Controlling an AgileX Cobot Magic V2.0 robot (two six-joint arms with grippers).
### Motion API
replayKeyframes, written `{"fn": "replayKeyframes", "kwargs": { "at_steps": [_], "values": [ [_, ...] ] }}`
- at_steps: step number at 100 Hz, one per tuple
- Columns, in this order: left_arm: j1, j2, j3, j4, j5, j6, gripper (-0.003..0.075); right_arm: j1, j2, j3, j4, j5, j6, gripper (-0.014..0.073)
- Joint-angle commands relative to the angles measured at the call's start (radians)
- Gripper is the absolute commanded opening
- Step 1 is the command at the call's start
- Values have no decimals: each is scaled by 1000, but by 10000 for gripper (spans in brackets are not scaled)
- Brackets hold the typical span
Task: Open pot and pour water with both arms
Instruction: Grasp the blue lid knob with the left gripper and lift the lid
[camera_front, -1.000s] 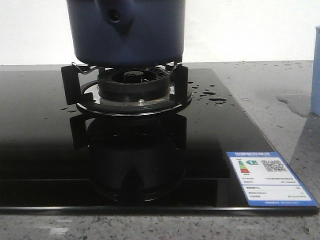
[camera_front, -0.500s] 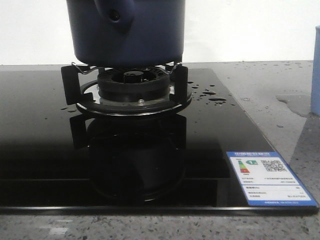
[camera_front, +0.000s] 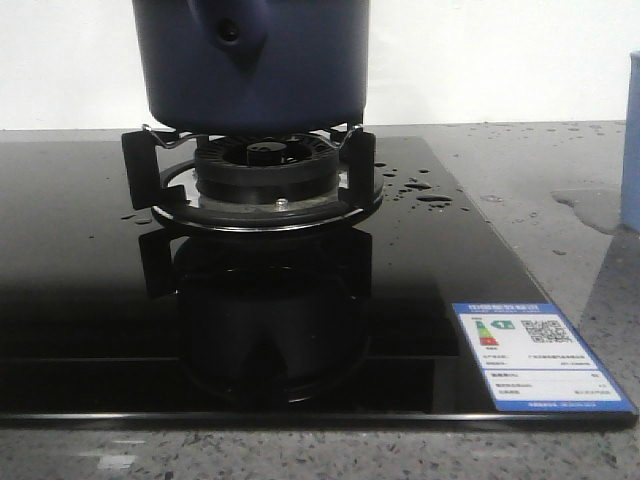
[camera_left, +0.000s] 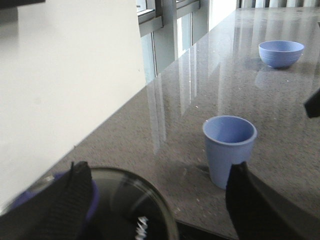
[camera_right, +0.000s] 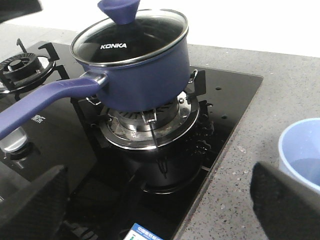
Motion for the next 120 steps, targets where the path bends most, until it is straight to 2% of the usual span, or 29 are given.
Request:
{"fn": "replayKeyframes", "kwargs": {
  "at_steps": [1,24,39,56,96,120],
  "values": [
    [-9,14,-81,-75,18,8,514,0,14,-36,52,-48,-13,646],
    [-9,84,-123,-72,-32,8,582,0,14,-36,76,-28,-13,646],
    [2,109,-123,-72,-89,11,592,0,14,-36,77,-14,-13,646],
    [38,137,-123,-76,-61,11,589,0,14,-36,77,-14,-13,646],
    [38,224,-123,-102,-30,19,589,0,14,-36,77,-20,-13,646],
    [31,267,-123,-183,15,64,589,0,14,-36,77,-29,-13,646]
  ]
}}
